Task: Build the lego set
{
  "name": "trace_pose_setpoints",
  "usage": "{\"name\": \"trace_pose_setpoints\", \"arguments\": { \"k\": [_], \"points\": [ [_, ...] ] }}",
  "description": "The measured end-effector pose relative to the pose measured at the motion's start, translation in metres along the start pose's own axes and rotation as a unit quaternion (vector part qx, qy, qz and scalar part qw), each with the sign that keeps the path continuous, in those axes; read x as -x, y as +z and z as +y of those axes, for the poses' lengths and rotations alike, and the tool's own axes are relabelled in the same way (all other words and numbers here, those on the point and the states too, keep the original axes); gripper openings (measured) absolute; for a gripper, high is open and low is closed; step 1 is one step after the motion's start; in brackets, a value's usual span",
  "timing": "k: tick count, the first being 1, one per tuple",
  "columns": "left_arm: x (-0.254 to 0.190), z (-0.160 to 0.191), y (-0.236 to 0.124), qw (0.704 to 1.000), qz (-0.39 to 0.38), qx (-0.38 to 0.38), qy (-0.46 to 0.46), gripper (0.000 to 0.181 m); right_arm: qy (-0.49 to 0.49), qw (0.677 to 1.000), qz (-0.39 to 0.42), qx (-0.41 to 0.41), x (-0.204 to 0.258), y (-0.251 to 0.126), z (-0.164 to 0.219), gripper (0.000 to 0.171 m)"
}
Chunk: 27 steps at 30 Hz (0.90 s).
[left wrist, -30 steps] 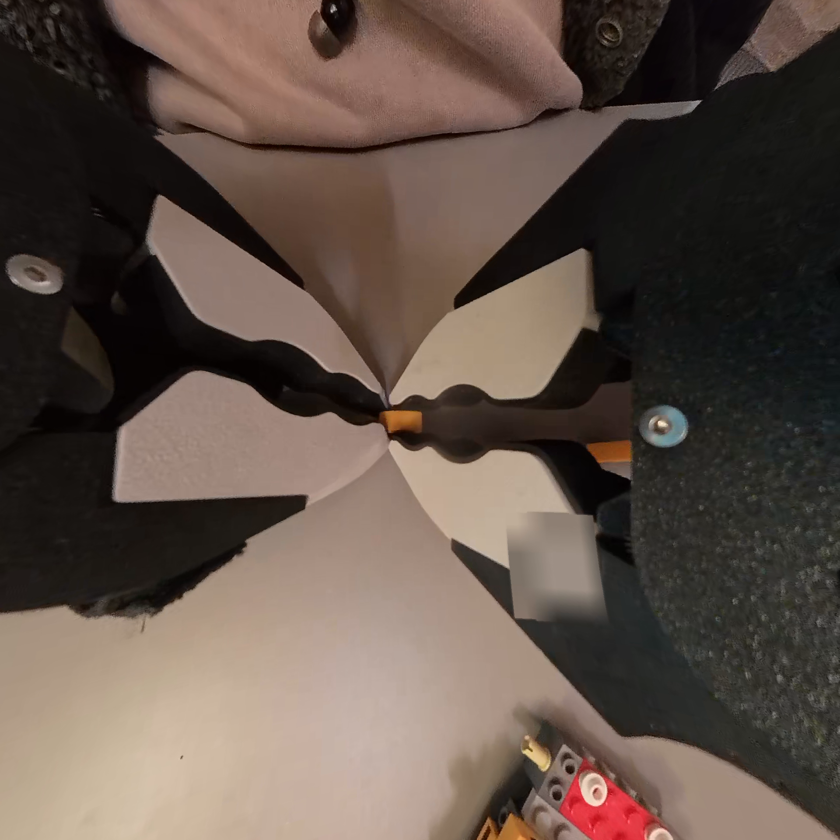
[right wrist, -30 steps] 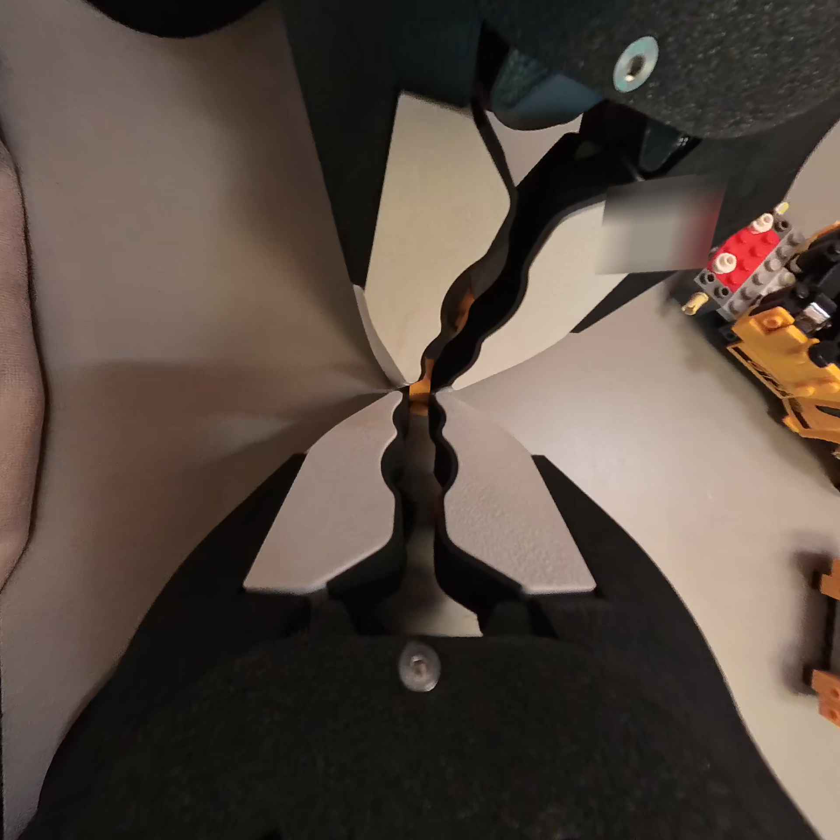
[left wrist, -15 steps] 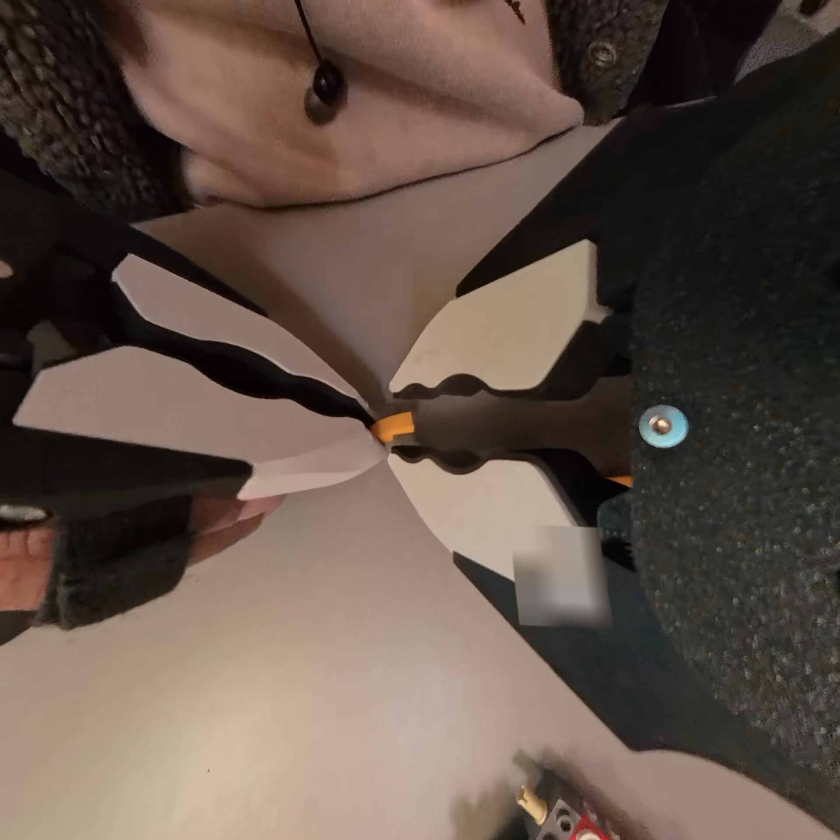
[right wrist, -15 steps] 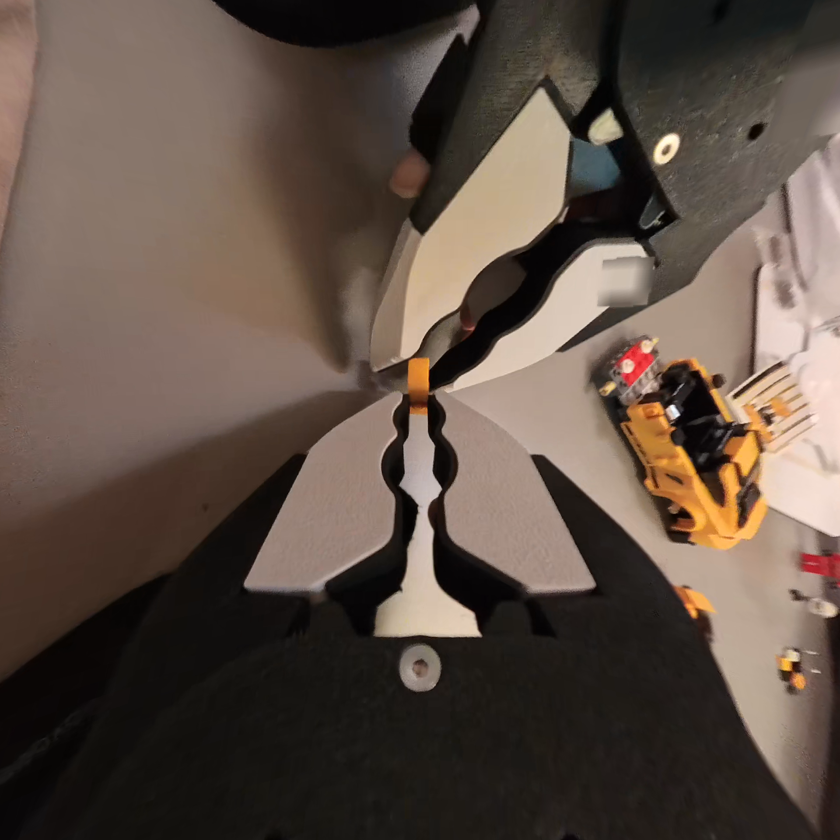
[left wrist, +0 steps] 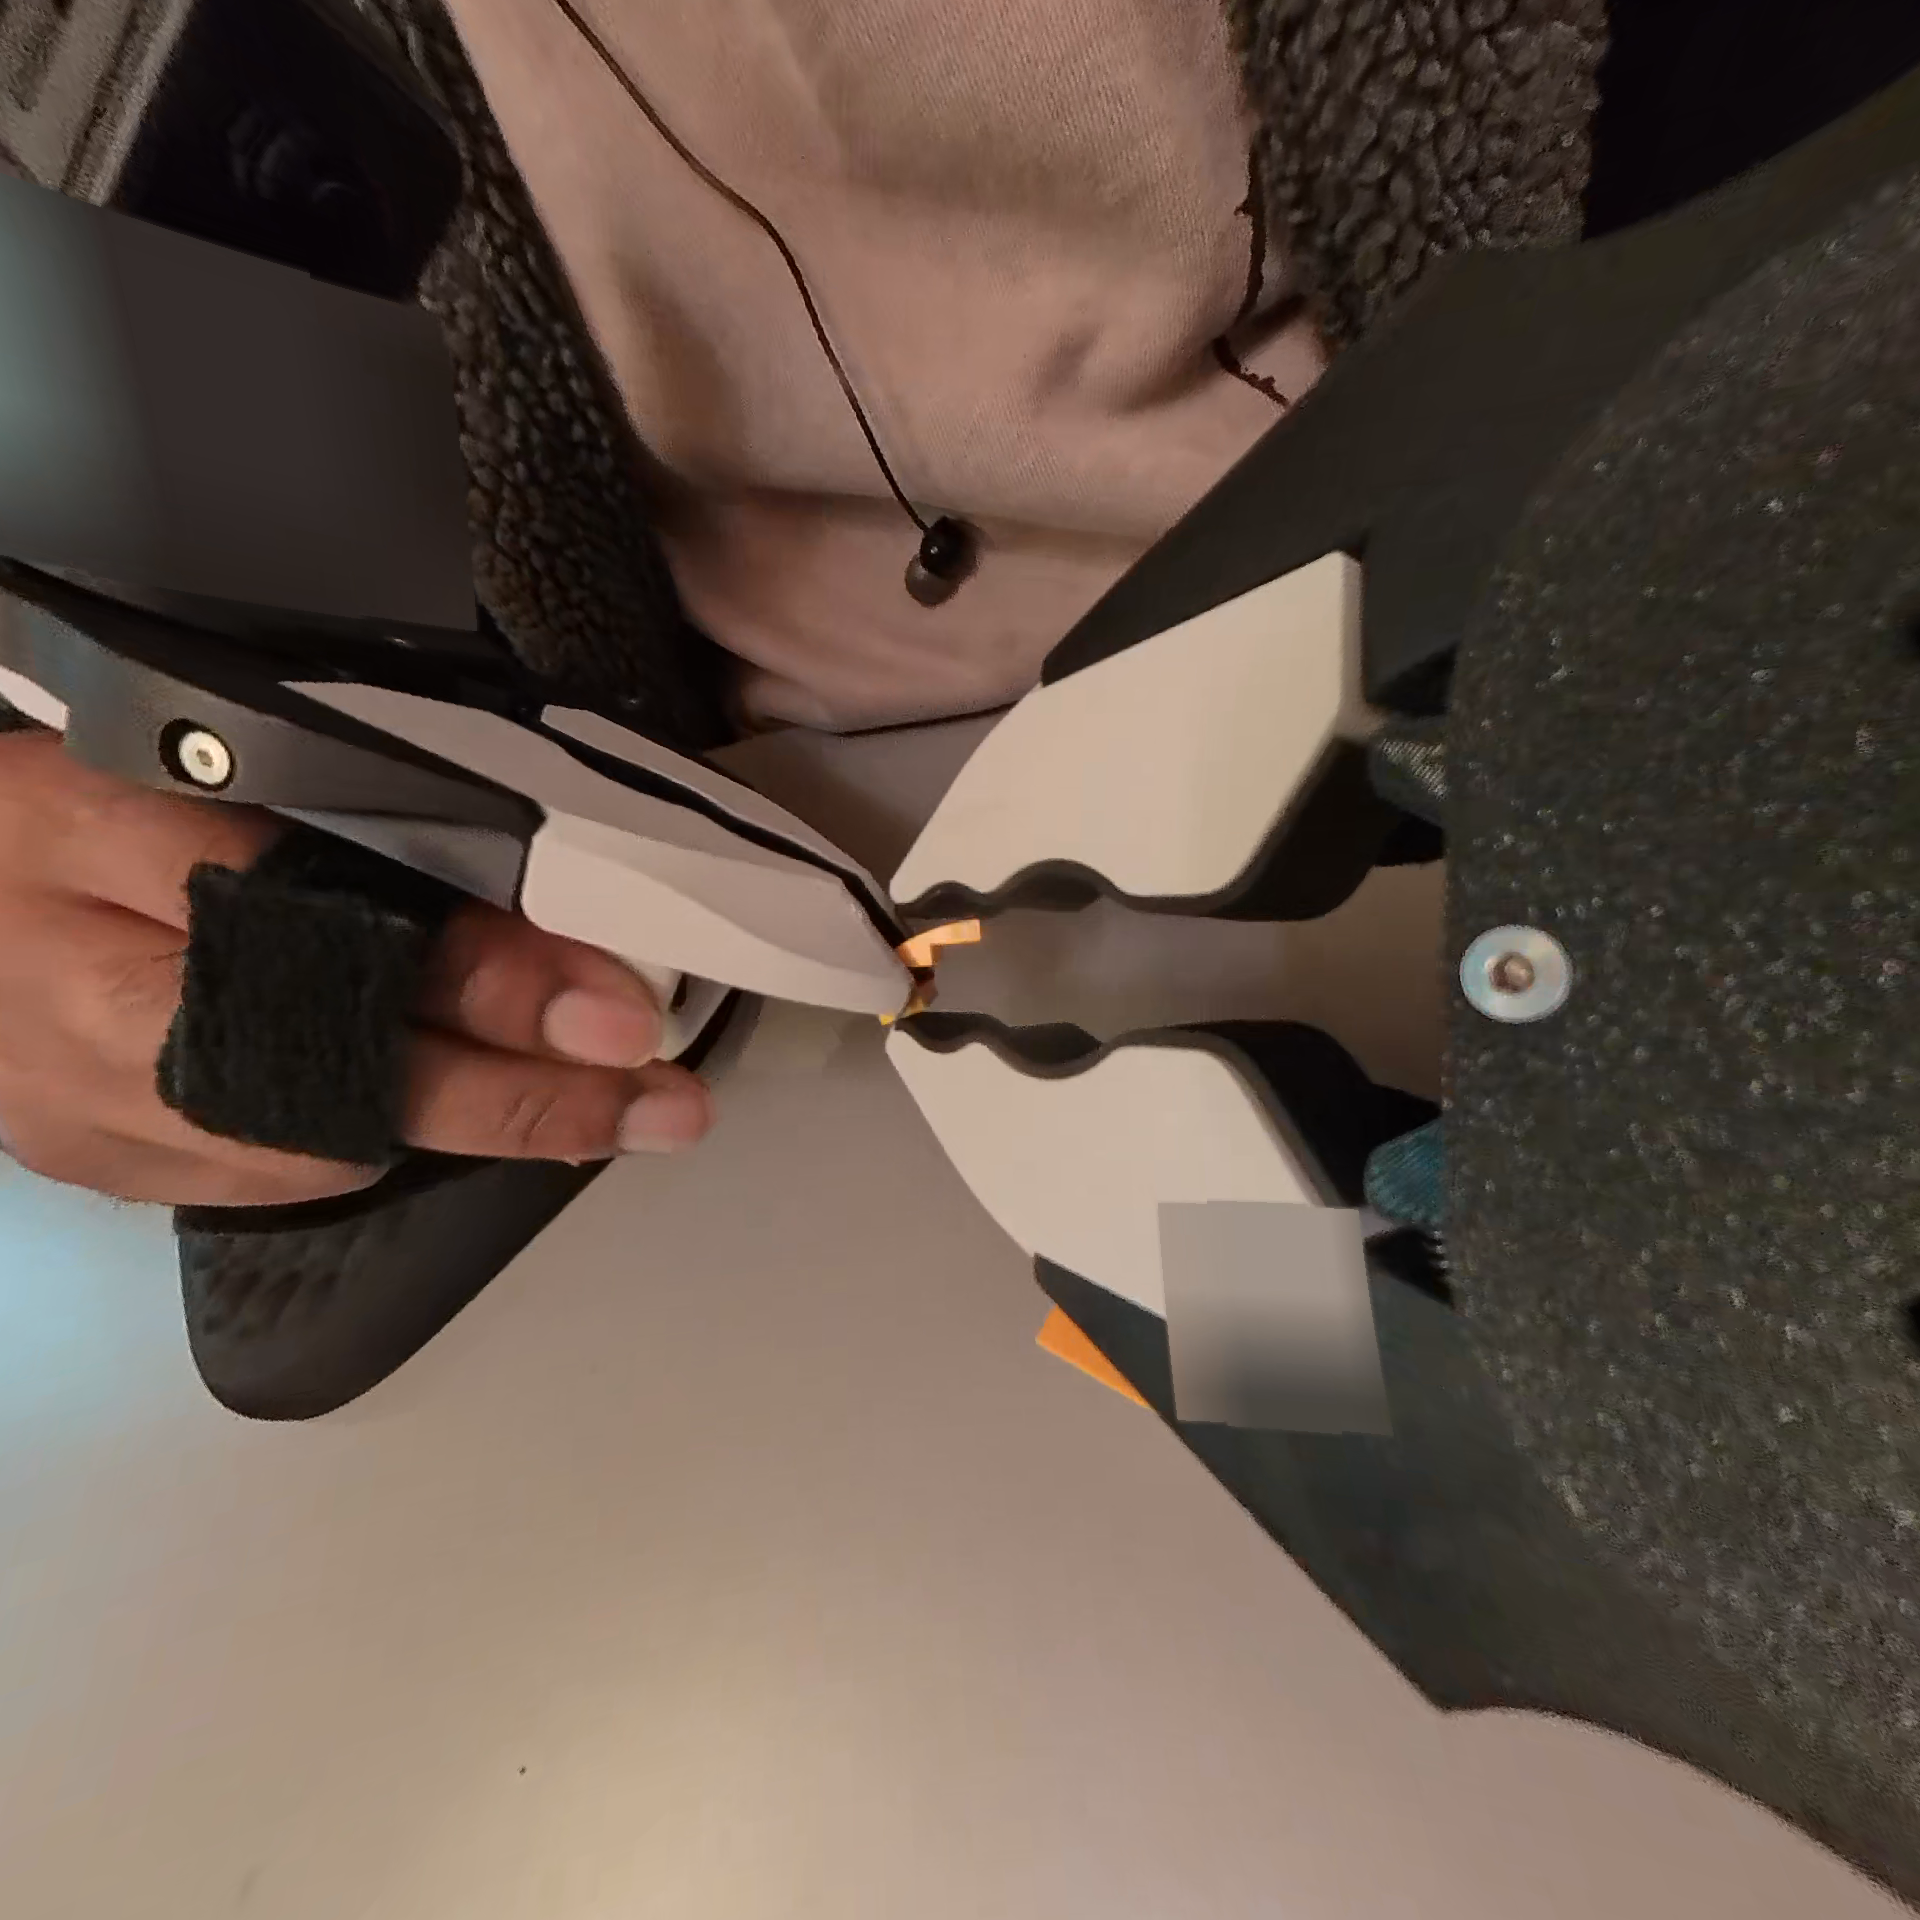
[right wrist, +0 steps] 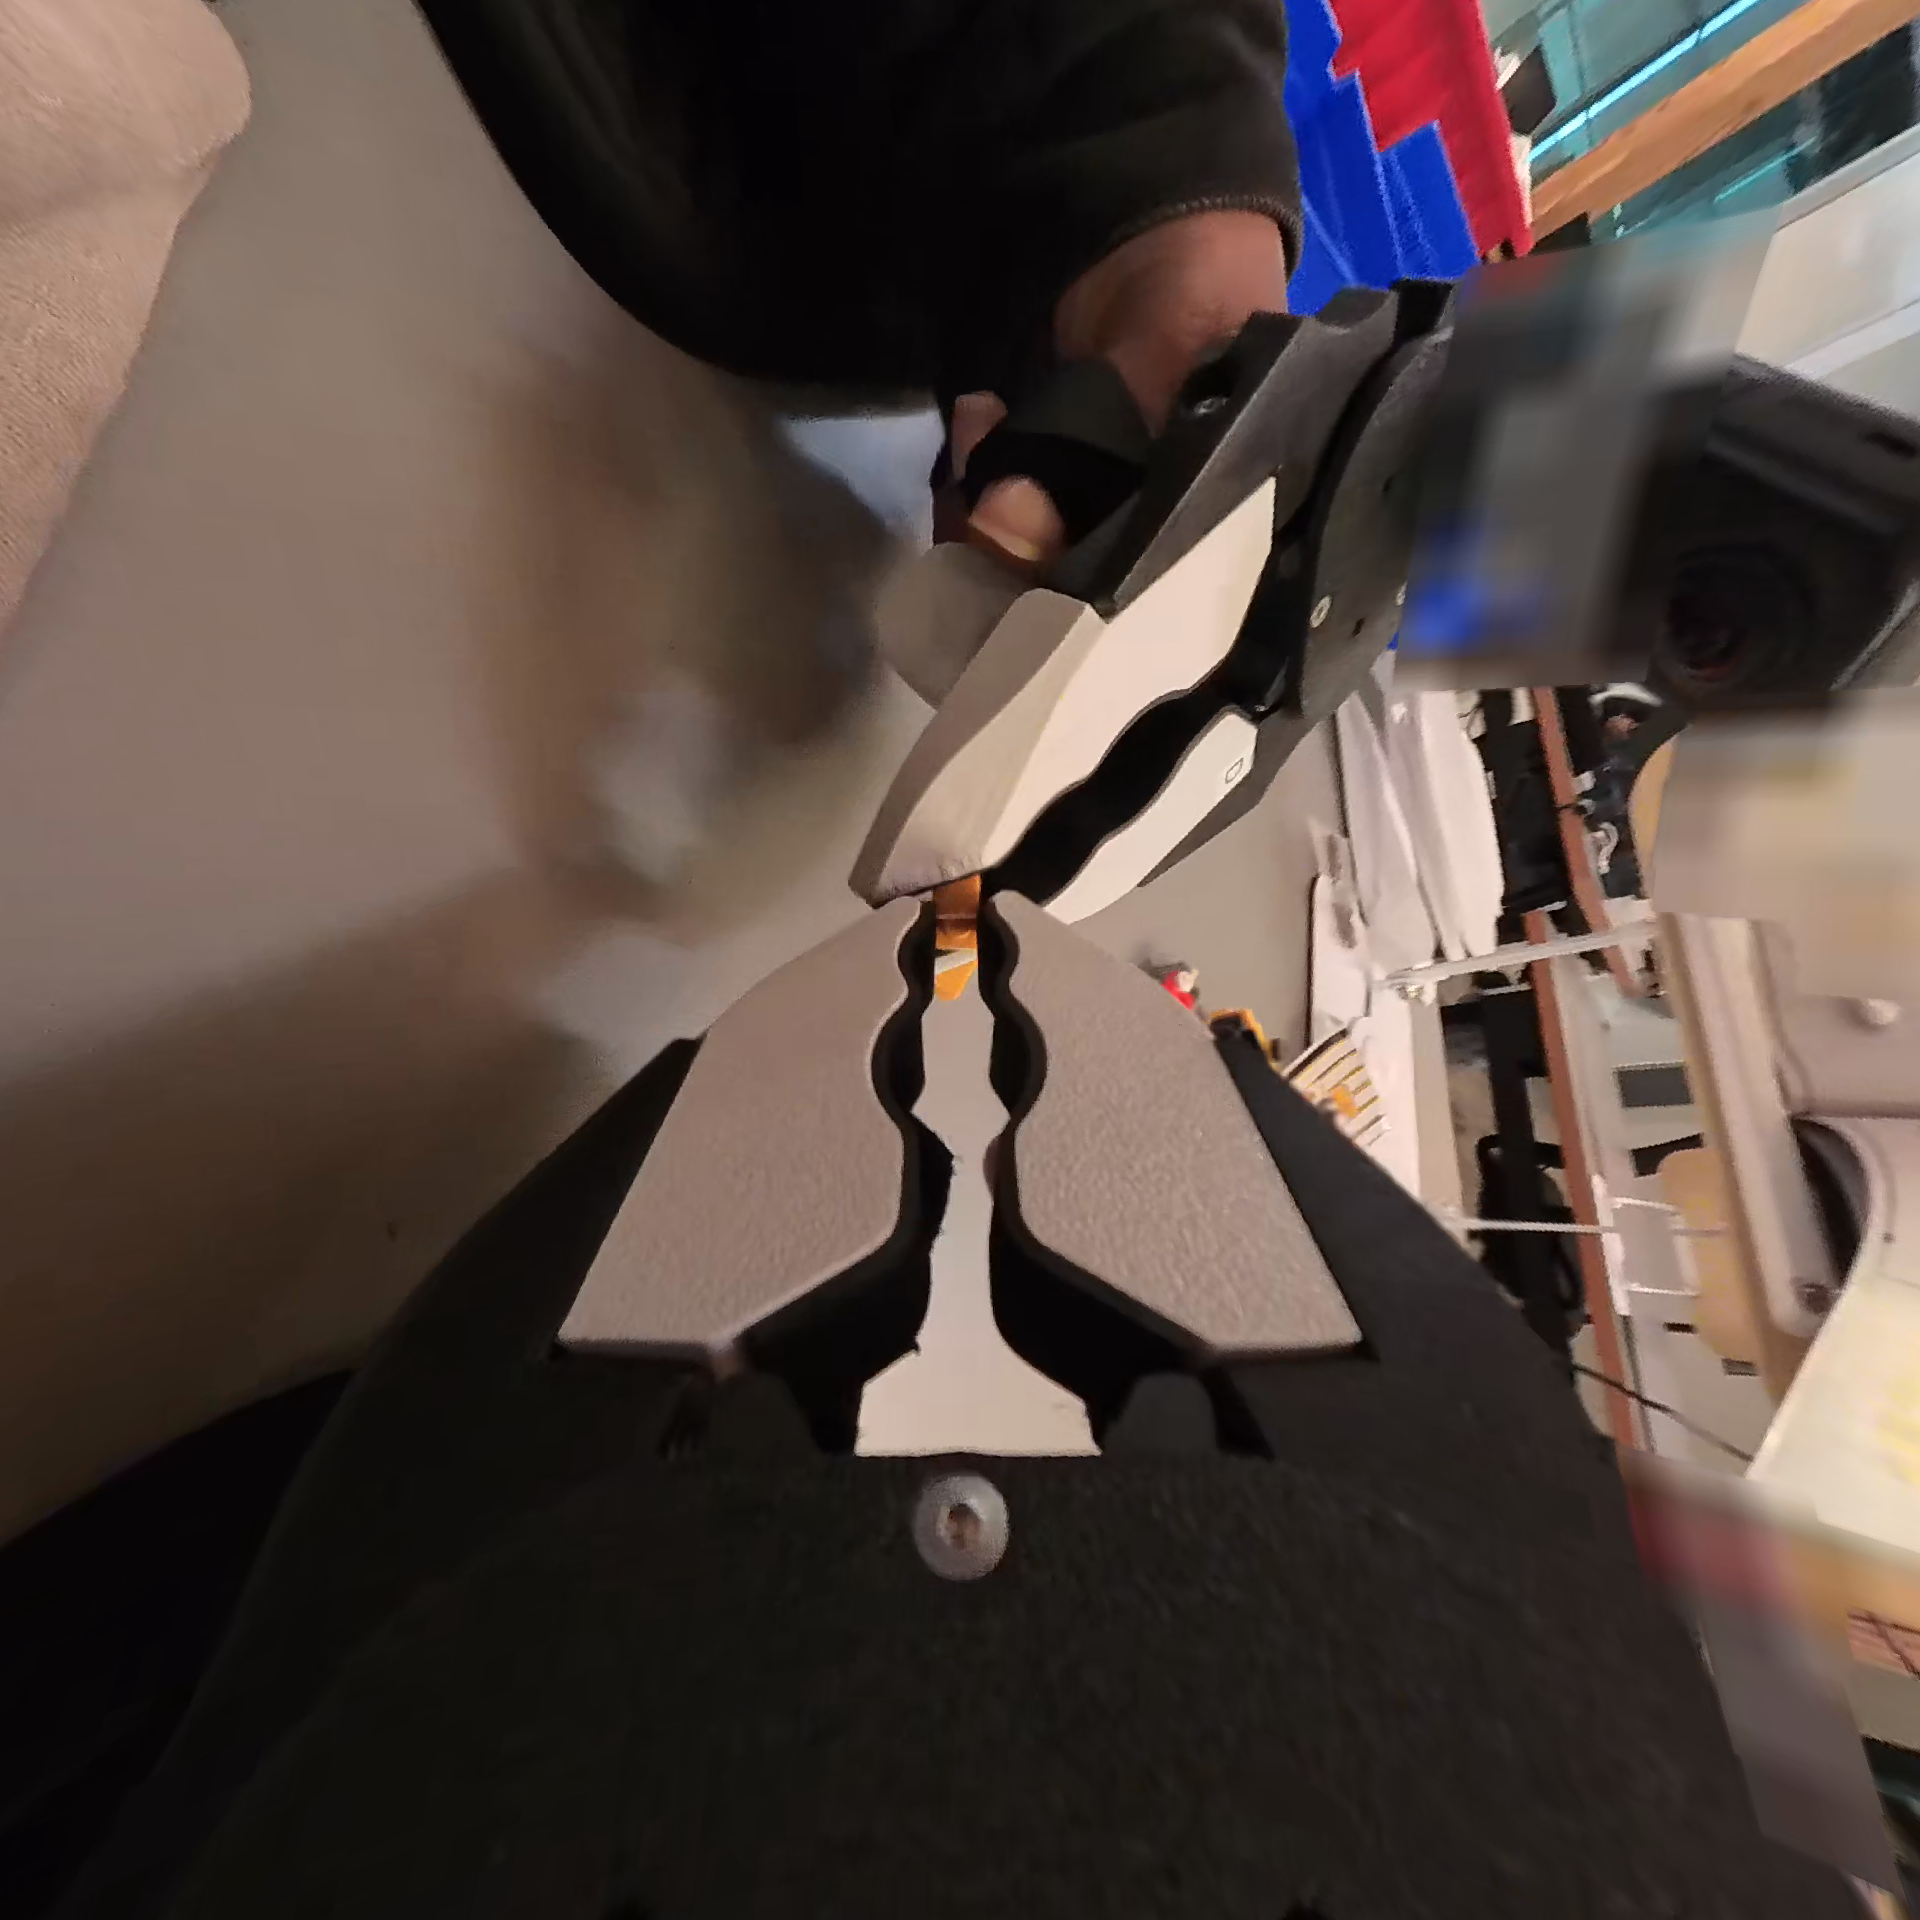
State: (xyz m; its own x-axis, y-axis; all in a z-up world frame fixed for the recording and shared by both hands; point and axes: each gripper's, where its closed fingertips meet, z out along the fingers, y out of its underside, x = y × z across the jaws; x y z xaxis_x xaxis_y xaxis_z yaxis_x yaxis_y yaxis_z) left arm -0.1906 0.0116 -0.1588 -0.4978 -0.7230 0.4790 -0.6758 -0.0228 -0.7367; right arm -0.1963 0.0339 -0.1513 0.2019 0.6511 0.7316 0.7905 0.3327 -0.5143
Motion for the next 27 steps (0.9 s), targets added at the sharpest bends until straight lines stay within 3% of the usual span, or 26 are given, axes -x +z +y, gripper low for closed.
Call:
{"name": "trace_pose_setpoints", "arguments": {
  "k": [12,22,27],
  "points": [
    [-0.021,-0.004,-0.002,0.998,0.018,-0.055,0.019,0.011,-0.124,0.99,0.044,-0.041,-0.001,-0.01,-0.021,0.007],
    [-0.025,-0.006,-0.006,0.995,0.021,-0.092,0.023,0.01,-0.135,0.989,0.047,-0.048,-0.007,-0.011,-0.027,0.015],
    [-0.025,-0.009,-0.008,0.994,0.015,-0.103,0.03,0.01,-0.065,0.996,0.03,-0.061,-0.011,-0.012,-0.025,0.016]
  ]
}}
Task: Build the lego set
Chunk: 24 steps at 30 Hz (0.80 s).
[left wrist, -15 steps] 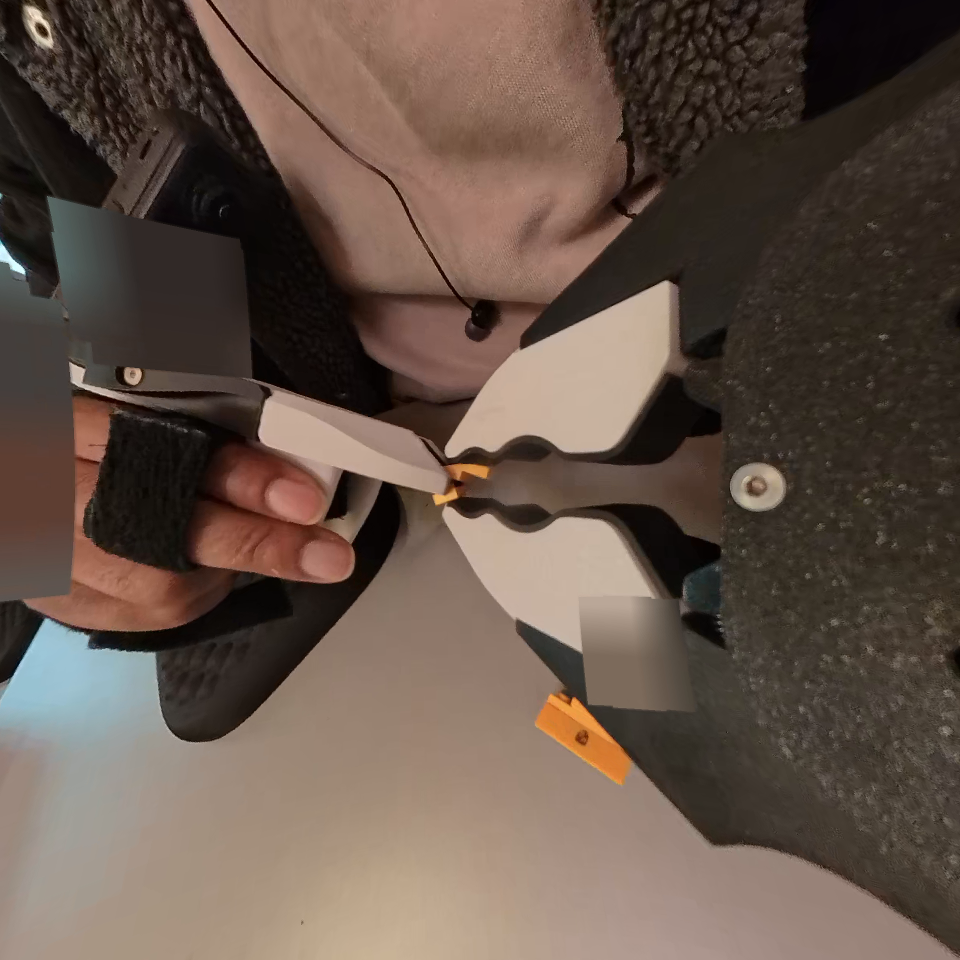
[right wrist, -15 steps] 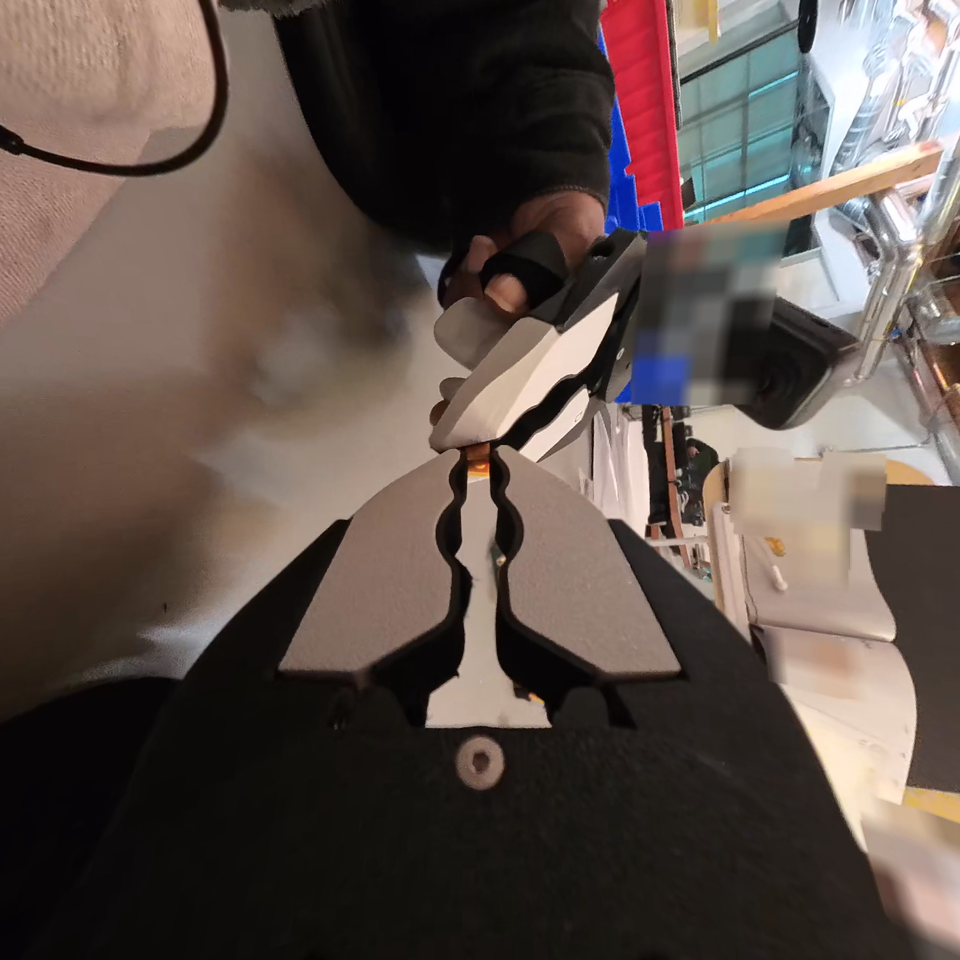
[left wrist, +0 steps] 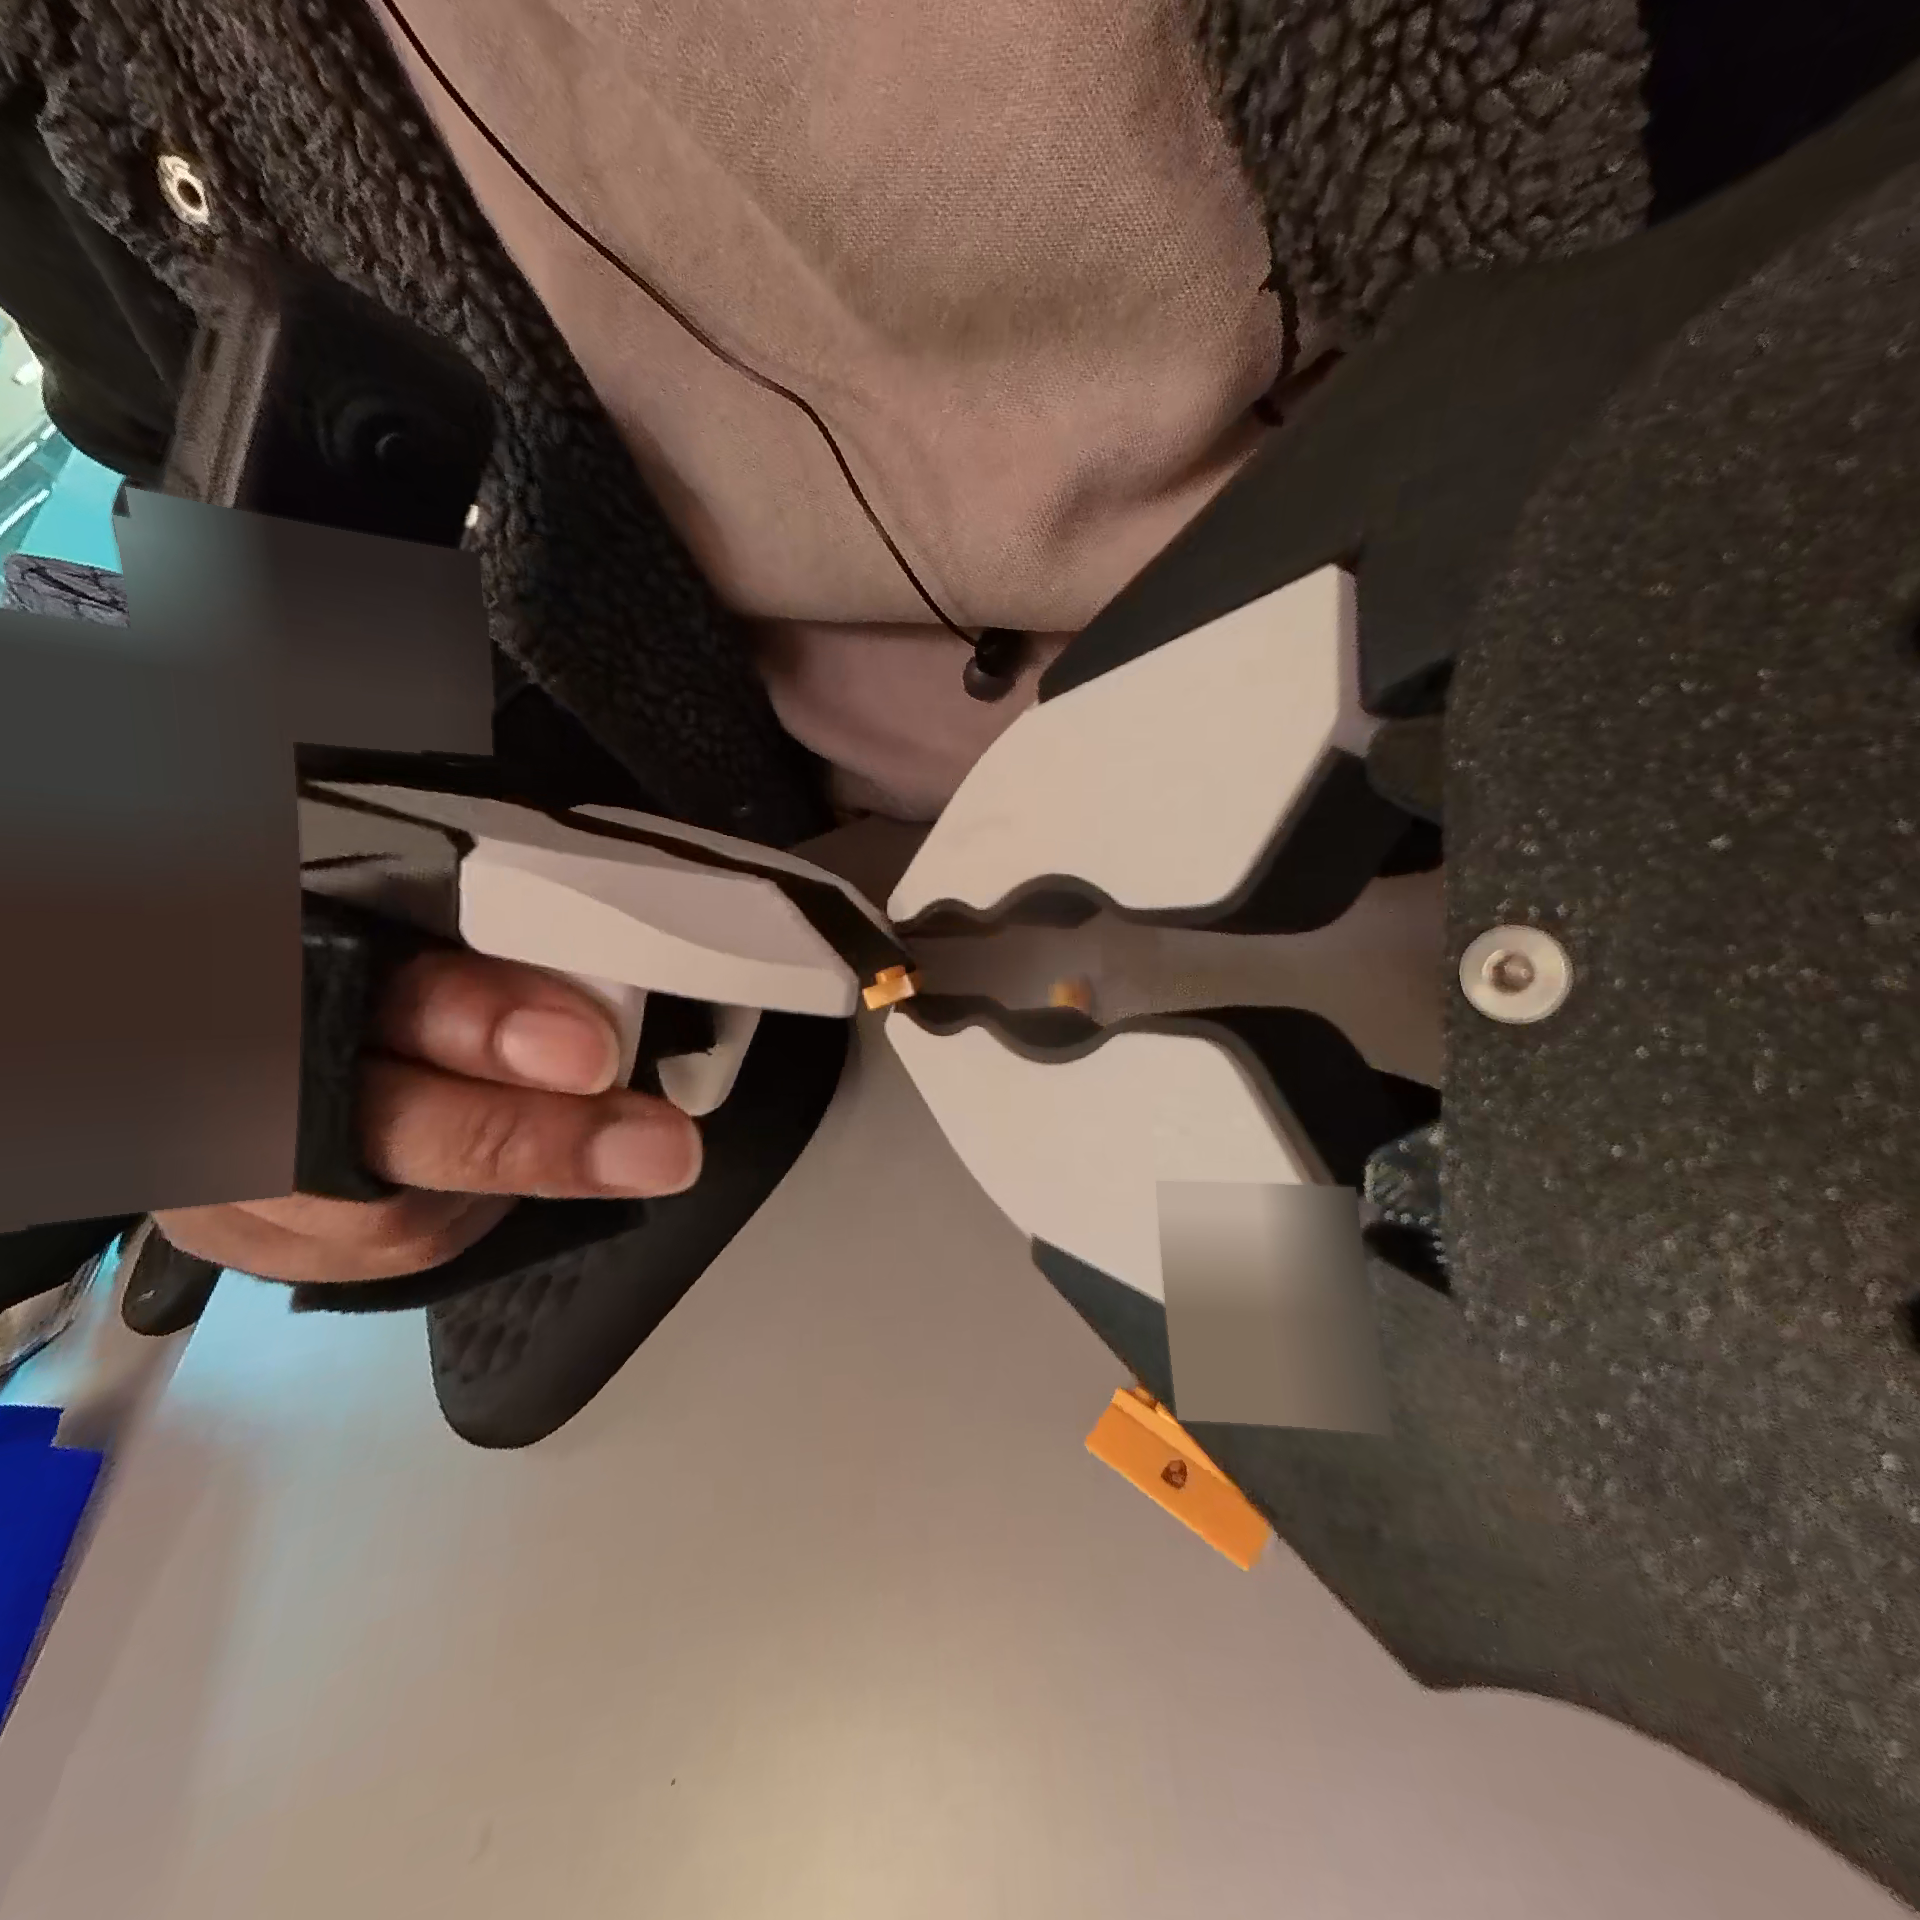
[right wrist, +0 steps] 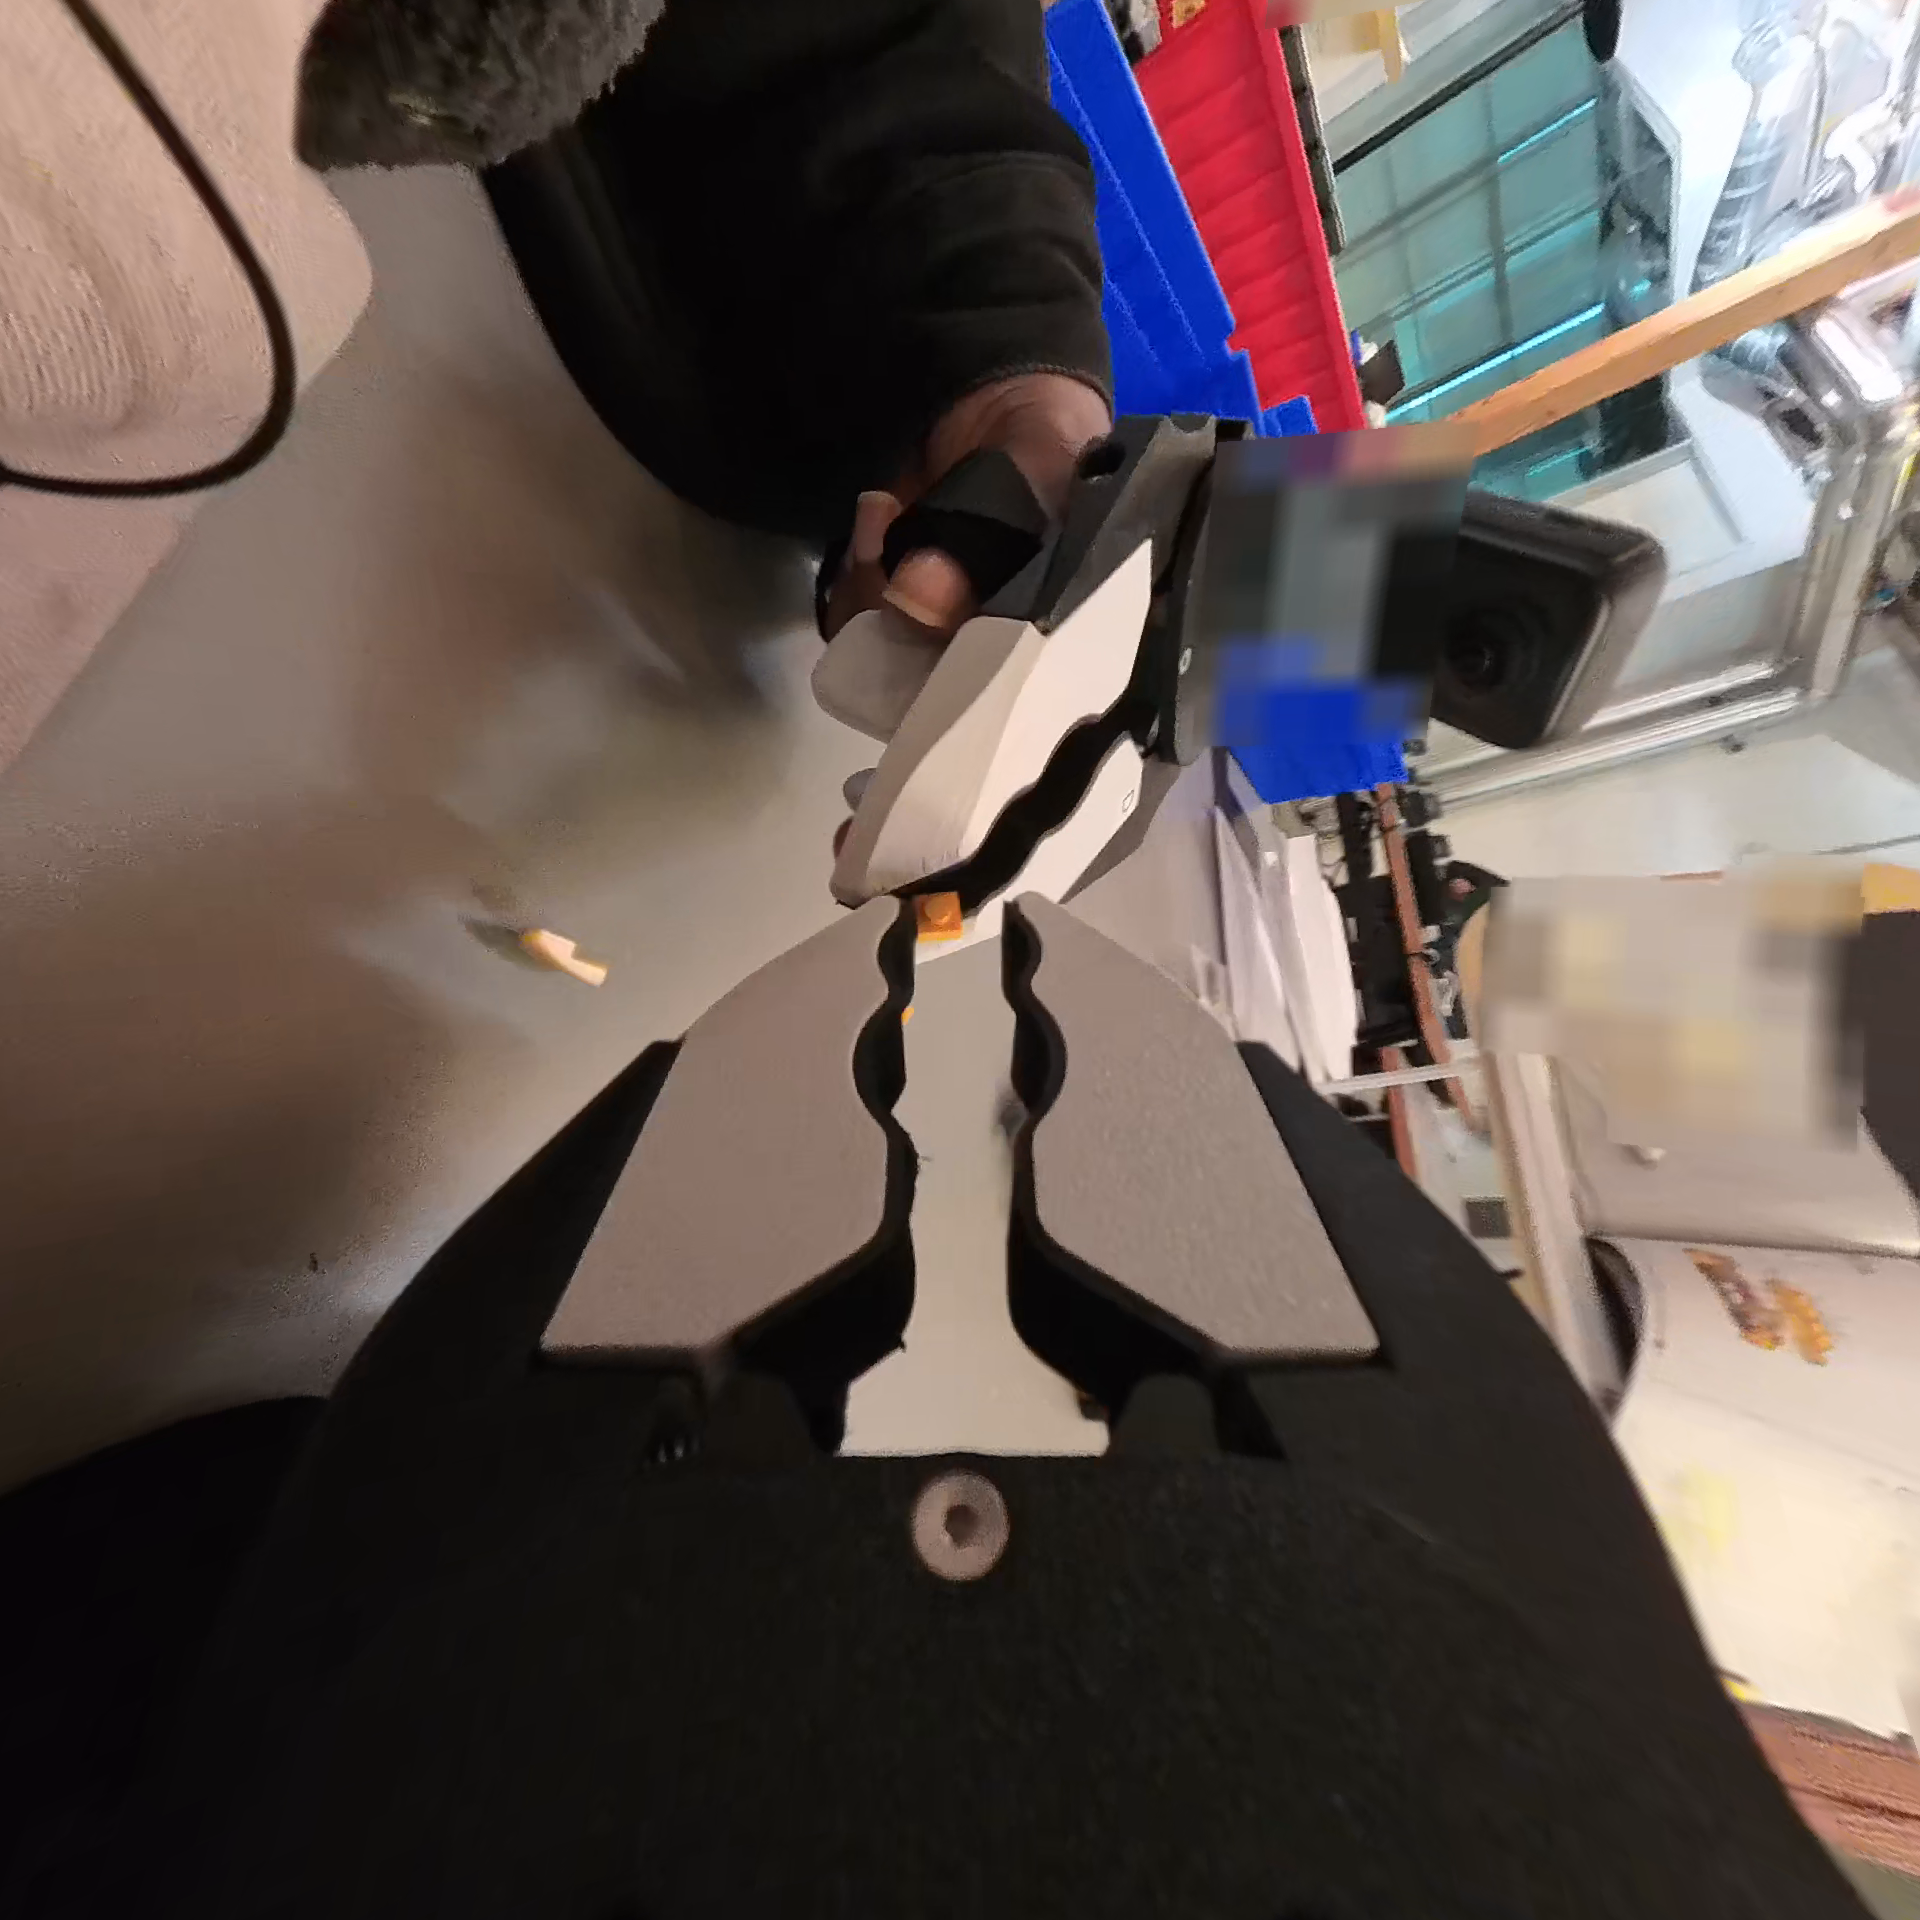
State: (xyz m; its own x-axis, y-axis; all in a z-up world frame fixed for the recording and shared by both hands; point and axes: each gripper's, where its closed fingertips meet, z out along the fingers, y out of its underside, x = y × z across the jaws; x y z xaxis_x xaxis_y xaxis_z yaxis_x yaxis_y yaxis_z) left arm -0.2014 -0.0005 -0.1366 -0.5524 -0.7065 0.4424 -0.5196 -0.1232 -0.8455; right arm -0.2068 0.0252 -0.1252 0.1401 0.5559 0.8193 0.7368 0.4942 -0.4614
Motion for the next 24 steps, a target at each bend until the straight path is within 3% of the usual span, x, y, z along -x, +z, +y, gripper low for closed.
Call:
{"name": "trace_pose_setpoints", "arguments": {
  "k": [14,24],
  "points": [
    [-0.009,0.009,0.001,0.99,0.085,-0.002,-0.11,0.01,0.005,0.999,-0.028,-0.015,0.012,0.003,-0.007,0.015],
    [-0.016,0.004,-0.001,0.97,0.146,-0.031,-0.194,0.009,0.138,0.987,-0.076,-0.043,0.009,0.0,-0.011,0.02]
  ]
}}
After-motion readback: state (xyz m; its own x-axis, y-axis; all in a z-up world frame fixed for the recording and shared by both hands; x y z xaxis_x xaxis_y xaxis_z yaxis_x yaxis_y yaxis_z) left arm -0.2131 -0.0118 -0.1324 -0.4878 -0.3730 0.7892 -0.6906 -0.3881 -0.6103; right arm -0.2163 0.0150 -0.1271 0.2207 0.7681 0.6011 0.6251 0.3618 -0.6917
